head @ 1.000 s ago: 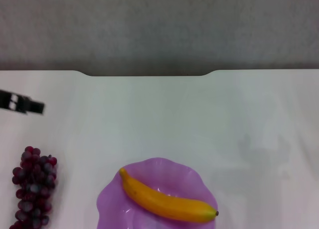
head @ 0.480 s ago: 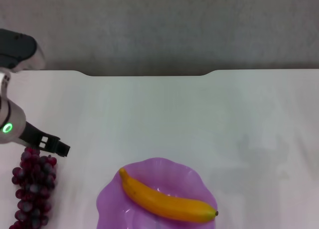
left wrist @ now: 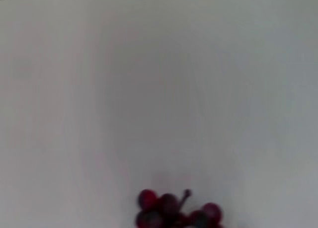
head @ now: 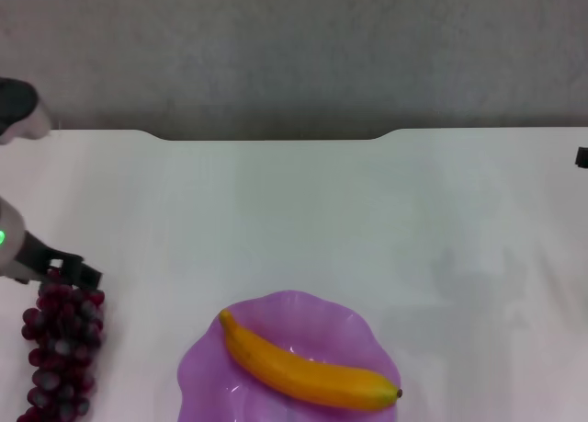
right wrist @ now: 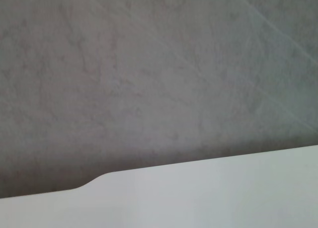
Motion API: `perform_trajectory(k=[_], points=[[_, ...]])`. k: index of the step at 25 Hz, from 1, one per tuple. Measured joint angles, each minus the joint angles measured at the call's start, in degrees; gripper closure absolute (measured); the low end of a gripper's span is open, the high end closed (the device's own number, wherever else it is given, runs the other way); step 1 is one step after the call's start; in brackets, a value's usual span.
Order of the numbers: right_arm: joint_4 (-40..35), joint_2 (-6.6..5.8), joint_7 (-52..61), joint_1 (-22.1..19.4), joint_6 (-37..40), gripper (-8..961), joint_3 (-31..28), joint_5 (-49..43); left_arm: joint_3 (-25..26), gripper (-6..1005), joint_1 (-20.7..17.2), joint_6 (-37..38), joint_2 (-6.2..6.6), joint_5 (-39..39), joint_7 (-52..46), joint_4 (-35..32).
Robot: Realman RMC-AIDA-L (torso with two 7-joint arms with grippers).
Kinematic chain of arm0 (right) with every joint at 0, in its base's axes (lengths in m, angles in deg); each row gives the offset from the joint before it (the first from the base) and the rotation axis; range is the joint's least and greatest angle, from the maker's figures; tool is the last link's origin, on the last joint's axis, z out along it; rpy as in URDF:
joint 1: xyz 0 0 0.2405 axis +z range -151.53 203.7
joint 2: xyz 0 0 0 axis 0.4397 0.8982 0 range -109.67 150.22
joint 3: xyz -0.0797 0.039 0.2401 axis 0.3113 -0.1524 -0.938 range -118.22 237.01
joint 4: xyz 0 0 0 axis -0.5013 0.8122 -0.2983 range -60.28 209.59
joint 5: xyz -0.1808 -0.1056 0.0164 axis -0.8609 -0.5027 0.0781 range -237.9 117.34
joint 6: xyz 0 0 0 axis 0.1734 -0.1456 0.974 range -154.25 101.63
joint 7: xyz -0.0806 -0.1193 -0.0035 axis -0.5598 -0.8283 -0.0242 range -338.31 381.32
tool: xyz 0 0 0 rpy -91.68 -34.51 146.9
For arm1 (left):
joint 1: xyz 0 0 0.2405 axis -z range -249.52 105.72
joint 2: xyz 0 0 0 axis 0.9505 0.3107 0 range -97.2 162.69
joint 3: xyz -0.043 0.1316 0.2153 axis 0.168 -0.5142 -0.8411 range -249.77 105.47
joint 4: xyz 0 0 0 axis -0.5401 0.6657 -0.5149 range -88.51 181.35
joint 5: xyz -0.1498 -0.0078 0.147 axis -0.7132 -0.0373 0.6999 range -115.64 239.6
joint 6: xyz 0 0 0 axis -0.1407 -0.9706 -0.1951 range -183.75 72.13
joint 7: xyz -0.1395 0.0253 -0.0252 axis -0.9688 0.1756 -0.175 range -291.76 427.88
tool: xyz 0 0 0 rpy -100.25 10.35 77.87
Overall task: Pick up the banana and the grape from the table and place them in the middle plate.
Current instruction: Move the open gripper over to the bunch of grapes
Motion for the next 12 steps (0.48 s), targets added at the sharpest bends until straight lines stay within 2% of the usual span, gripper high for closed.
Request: perform_trajectory(k=[4, 8, 12], points=[[0.3, 0.0, -0.01, 0.28, -0.23, 76, 0.05, -0.05, 2.26, 154, 0.96, 1.73, 1.41, 0.0, 0.01, -4.93], [0.3, 0.0, -0.08, 0.54, -0.61, 76, 0.05, -0.15, 2.8, 154, 1.22, 1.88, 1.75, -0.01, 0.3, -6.71], [0.3, 0.0, -0.1, 0.61, -0.68, 76, 0.05, -0.17, 2.4, 154, 1.58, 1.56, 1.54, -0.01, 0.66, -8.02]])
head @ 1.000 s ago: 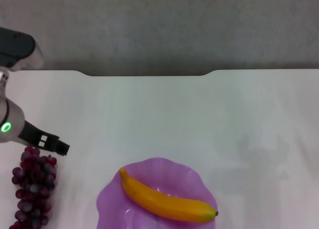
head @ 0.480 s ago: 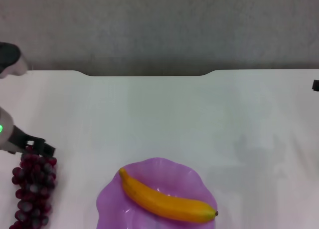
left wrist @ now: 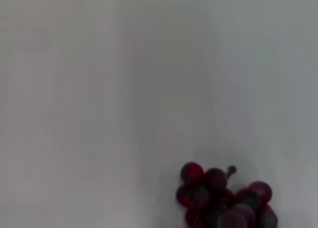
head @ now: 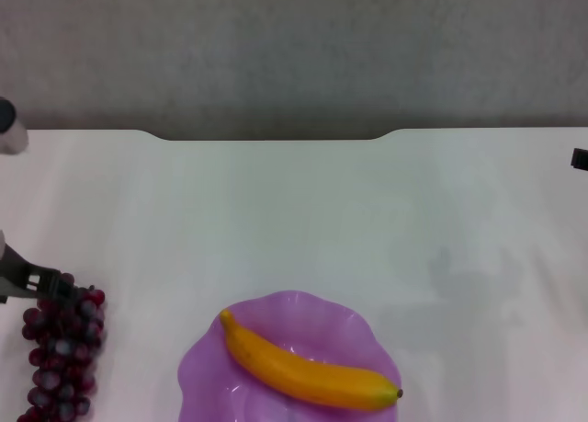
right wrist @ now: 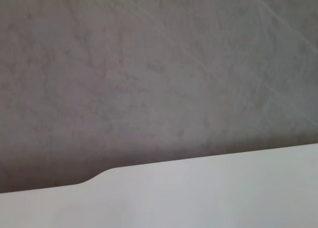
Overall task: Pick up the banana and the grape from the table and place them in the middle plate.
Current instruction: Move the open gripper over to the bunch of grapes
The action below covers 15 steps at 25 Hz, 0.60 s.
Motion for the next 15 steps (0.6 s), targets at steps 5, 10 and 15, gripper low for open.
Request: perform_trajectory(k=[5, 10, 15], points=[[0.0, 0.0, -0.03, 0.0, -0.16, 76, 0.0, 0.01, -0.06, 155, 0.38, -0.19, -0.92, -0.09, 1.8, -0.85], [0.0, -0.01, -0.05, 0.12, -0.62, 76, 0.0, 0.01, 0.32, 155, 0.88, -0.21, -1.67, -0.09, 3.07, -1.14], [-0.01, -0.08, -0.07, 0.19, -0.71, 76, 0.0, 0.02, 0.08, 155, 1.65, 0.7, -1.75, -0.09, 3.15, -3.41]])
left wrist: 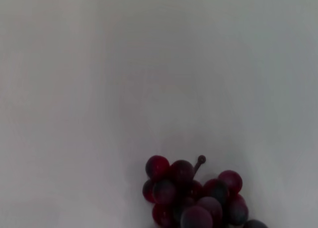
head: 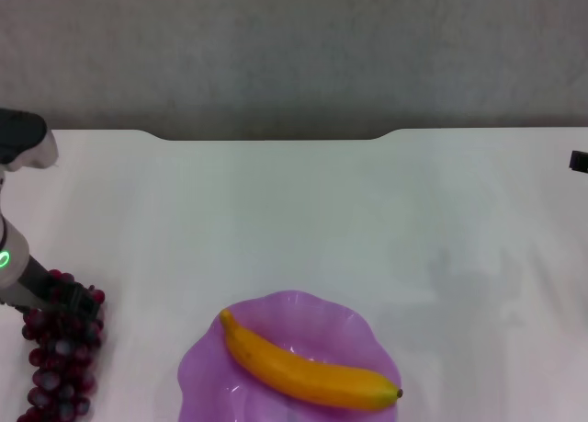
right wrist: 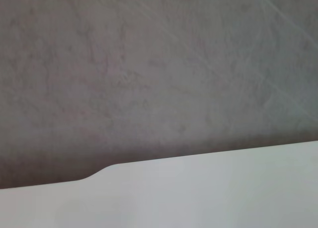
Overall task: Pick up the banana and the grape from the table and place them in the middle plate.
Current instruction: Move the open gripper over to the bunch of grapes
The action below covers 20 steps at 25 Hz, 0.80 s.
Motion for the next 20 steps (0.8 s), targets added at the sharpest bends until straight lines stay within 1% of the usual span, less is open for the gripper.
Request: perform_trajectory(k=[6, 14, 20], points=[[0.0, -0.01, -0.11, 0.15, -0.6, 76, 0.0, 0.0, 0.29, 156, 1.51, 2.13, -0.01, 0.0, 0.02, -4.64], [0.0, 0.08, -0.37, 0.56, -0.94, 76, 0.0, 0.0, 0.43, 156, 1.75, 4.58, 0.17, 0.0, -0.12, -6.3], [0.08, 0.08, -0.51, 0.75, -1.44, 76, 0.0, 0.0, 0.43, 157, 3.16, 6.98, 0.55, 0.0, -0.54, -10.44]])
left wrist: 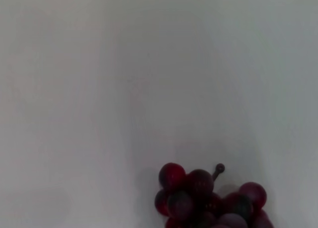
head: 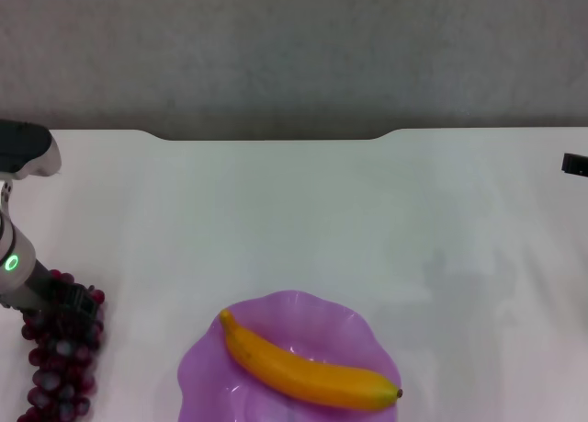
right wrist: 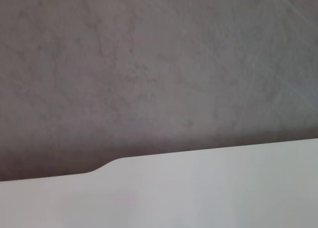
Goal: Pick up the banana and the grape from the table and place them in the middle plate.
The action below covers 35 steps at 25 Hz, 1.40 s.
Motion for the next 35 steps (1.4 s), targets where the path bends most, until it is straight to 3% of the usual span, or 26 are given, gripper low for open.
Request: perform_trajectory(k=[3, 14, 23, 29, 35], points=[[0.06, 0.0, -0.01, 0.07, -0.03, 76, 0.0, 0.0, 0.0, 157, 0.09, 0.27, 0.02, 0.0, -0.02, -0.24], [0.1, 0.0, -0.02, 0.05, -0.33, 76, 0.0, 0.0, -0.14, 540, -0.02, 0.76, 0.23, 0.0, 0.32, -0.3], [0.11, 0.0, -0.02, 0.03, -0.72, 76, 0.0, -0.03, -0.97, 606, -1.09, 2.13, 0.23, 0.0, 1.2, 0.67], [0.25, -0.01, -0.02, 0.03, -0.76, 76, 0.0, -0.09, -2.33, 634, -4.31, 2.22, 0.1, 0.0, 1.66, 7.97], [0.42, -0.09, -0.02, 0.03, -0.76, 76, 0.0, -0.1, -2.37, 704, -4.93, 1.71, 0.13, 0.08, 1.77, 9.38]])
